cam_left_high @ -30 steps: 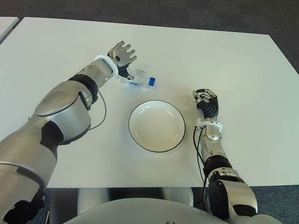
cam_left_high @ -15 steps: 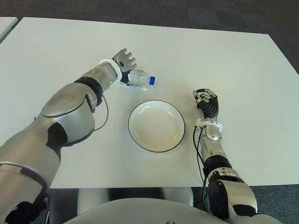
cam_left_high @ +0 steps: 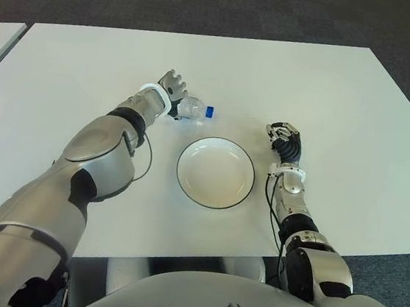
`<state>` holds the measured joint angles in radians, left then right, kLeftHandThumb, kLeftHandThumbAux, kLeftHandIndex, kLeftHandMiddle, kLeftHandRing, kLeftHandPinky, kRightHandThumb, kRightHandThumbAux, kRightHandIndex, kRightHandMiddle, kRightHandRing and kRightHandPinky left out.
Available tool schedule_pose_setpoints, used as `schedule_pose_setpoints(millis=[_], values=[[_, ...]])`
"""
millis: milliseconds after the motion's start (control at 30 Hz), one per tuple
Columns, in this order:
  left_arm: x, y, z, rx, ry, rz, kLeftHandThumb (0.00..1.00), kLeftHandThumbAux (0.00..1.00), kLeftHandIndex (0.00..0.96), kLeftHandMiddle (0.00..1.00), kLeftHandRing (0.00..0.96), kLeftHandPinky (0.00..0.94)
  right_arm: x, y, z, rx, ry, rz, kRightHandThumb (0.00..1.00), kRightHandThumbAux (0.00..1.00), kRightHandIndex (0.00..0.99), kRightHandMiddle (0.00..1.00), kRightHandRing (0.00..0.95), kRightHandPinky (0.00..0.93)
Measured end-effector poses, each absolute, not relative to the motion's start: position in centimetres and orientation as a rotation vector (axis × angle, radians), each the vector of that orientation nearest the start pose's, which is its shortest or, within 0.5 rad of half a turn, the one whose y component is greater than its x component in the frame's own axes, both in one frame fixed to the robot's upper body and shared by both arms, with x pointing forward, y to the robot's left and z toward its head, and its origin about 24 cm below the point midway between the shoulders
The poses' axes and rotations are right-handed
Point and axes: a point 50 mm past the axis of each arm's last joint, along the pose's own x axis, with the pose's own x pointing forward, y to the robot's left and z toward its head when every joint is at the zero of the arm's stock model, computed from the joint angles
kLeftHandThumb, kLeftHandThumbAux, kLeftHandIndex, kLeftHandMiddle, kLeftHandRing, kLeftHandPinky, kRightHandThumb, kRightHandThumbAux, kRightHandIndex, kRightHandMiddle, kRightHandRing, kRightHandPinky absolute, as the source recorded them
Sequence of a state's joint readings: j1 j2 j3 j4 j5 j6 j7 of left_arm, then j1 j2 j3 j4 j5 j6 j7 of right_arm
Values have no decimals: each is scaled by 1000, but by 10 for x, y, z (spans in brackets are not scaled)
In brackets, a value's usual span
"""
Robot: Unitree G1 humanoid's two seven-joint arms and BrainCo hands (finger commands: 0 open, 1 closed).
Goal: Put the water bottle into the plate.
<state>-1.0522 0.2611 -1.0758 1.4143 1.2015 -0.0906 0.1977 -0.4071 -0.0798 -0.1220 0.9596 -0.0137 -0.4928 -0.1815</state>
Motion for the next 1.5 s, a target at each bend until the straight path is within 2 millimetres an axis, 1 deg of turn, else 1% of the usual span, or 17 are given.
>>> schedule_pose_setpoints(millis=[267, 633, 800, 933, 1067, 1233, 1333, 1500], values=[[384, 140, 48, 2392, -107, -638, 514, 224, 0, 0, 0, 0, 301, -180, -13, -66, 55, -221, 703, 730, 435, 767, 781, 791], [381, 140, 41, 2359, -72, -668, 482, 354, 0, 0, 0, 0, 298, -182, -12, -67, 58, -239, 701, 732, 435, 767, 775, 782], [380, 141, 40, 2319, -43, -671, 478, 384, 0, 0, 0, 0, 296, -183, -12, -67, 56, -241, 701, 732, 435, 768, 777, 788], [380, 141, 40, 2291, -16, -675, 488, 419, 0, 0, 0, 9, 296, -183, -12, -66, 55, -242, 702, 732, 435, 769, 778, 784], [380, 142, 39, 2237, 38, -672, 503, 444, 0, 0, 0, 43, 295, -183, -12, -65, 54, -242, 702, 732, 435, 770, 776, 775], [380, 143, 38, 2189, 101, -663, 528, 473, 0, 0, 0, 64, 294, -183, -12, -64, 55, -243, 702, 732, 435, 770, 769, 759], [380, 144, 38, 2176, 127, -659, 544, 485, 0, 0, 0, 67, 294, -183, -12, -62, 56, -245, 702, 732, 435, 767, 763, 749], [380, 143, 38, 2178, 146, -651, 557, 498, 0, 0, 0, 67, 293, -183, -12, -60, 59, -247, 703, 732, 435, 769, 764, 758]])
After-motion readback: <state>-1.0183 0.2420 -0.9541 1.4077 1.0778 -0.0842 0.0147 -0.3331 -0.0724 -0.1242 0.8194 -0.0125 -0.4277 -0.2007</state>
